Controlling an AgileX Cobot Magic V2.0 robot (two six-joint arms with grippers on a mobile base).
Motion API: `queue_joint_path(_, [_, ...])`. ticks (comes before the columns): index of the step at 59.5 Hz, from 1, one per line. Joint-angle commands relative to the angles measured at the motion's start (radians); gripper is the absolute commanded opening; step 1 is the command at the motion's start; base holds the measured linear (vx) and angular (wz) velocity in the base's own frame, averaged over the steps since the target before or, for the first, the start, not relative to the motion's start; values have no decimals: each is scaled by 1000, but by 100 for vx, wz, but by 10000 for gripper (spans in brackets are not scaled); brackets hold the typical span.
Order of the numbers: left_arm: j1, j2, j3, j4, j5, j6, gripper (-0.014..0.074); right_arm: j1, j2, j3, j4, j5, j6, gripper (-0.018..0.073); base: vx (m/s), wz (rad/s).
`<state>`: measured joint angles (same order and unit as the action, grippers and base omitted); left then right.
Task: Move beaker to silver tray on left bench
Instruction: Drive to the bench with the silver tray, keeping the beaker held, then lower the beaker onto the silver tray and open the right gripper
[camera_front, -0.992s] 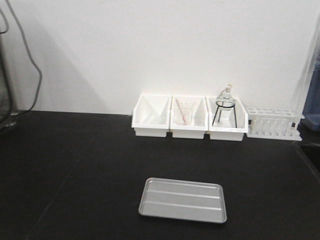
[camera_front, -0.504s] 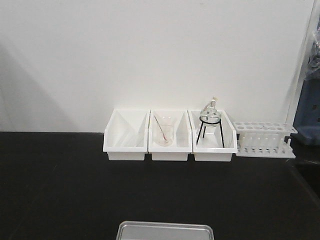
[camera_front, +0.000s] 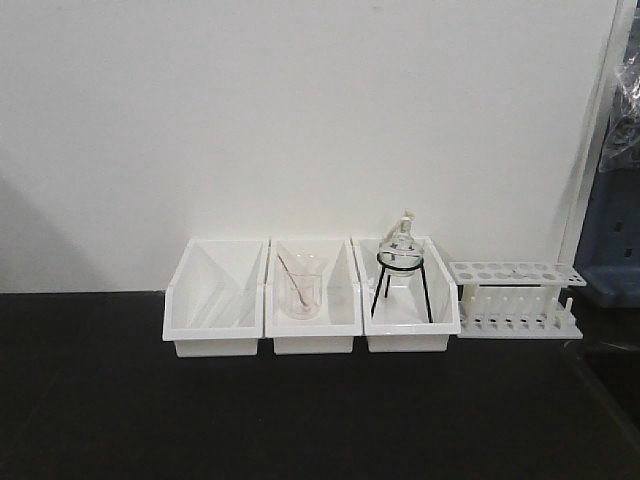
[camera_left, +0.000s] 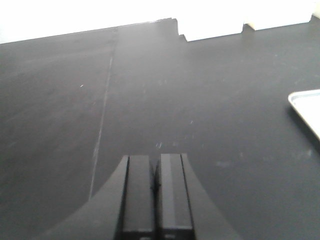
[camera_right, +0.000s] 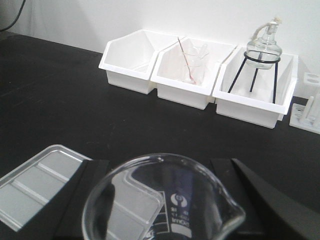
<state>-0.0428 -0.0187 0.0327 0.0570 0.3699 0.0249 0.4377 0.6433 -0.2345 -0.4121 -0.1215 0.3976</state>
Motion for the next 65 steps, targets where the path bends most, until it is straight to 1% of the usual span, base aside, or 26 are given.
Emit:
queue_joint_path(1, [-8, -7, 20, -3, -75, -2, 1, -2, 1, -31, 0, -75, 0, -11, 9, -5])
queue_joint_path(23, [-8, -7, 20, -3, -75, -2, 1, -2, 1, -31, 1, -81, 1, -11, 3, -3])
queue_joint_path(40, [-8, -7, 20, -3, -75, -2, 1, -2, 1, -31, 7, -146, 14, -11, 0, 1])
queue_joint_path(42, [-8, -7, 20, -3, -75, -2, 1, -2, 1, -31, 8, -162, 24, -11, 0, 0])
queue_joint_path(46, [-8, -7, 20, -3, -75, -2, 1, -3, 13, -32, 12, -240, 16, -11, 0, 0])
queue_joint_path(51, [-8, -7, 20, -3, -75, -2, 1, -3, 87, -41, 67, -362, -39, -11, 0, 0])
queue_joint_path(56, [-8, -7, 20, -3, -75, -2, 1, -3, 241, -73, 155, -435, -126, -11, 0, 0])
queue_joint_path(58, [-8, -7, 20, -3, -75, -2, 1, -3, 334, -95, 180, -464, -167, -11, 0, 0])
queue_joint_path(62, [-8, -7, 20, -3, -75, -2, 1, 0, 494, -137, 179, -519, -203, -11, 0, 0])
queue_joint_path(65, [-8, -7, 20, -3, -75, -2, 1, 1, 602, -164, 148, -574, -205, -11, 0, 0])
